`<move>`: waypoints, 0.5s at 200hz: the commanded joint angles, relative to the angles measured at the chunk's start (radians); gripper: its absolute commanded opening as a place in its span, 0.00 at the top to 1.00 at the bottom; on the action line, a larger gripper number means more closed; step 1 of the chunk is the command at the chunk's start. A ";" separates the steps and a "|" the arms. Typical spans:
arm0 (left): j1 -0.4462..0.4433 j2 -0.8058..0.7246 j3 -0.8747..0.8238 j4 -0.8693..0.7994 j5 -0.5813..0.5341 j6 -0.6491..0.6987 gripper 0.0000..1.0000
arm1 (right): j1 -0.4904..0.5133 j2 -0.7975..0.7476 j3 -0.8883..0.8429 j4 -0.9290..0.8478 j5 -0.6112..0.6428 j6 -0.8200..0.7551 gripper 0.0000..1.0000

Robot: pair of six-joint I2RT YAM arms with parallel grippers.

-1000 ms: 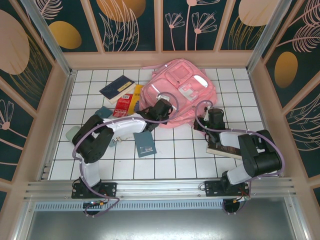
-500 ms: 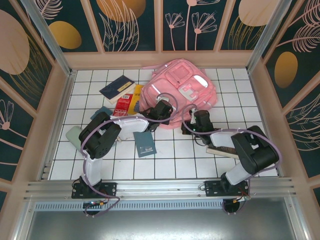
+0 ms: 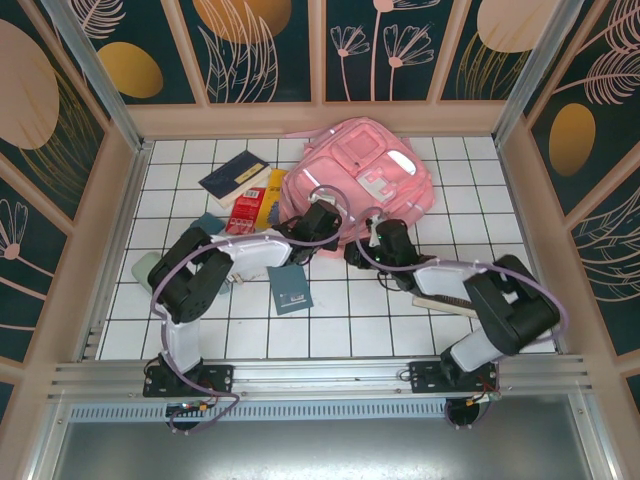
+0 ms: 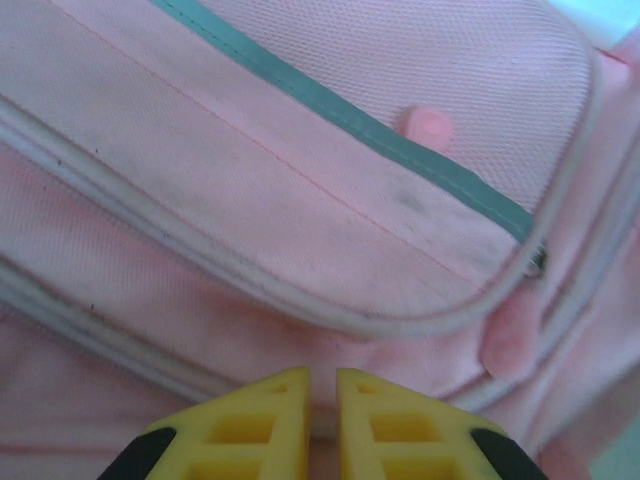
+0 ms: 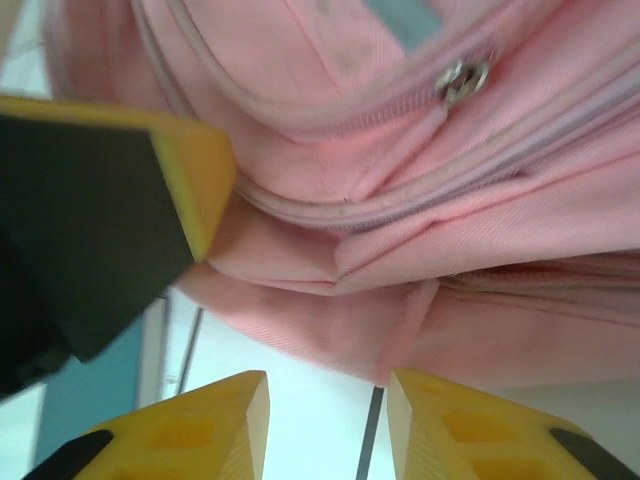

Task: Pack books, pencil case, and school supplies into a backpack

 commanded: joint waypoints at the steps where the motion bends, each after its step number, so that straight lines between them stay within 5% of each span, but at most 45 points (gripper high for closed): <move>1: -0.044 -0.082 -0.039 0.000 -0.011 0.005 0.83 | -0.071 -0.121 -0.064 0.005 0.008 0.051 0.61; 72: -0.163 0.001 0.002 -0.022 -0.103 0.067 0.84 | -0.210 -0.314 -0.194 0.019 0.045 0.091 0.56; 100: -0.167 0.070 0.076 -0.055 -0.100 0.091 0.74 | -0.217 -0.320 -0.204 0.014 0.037 0.091 0.56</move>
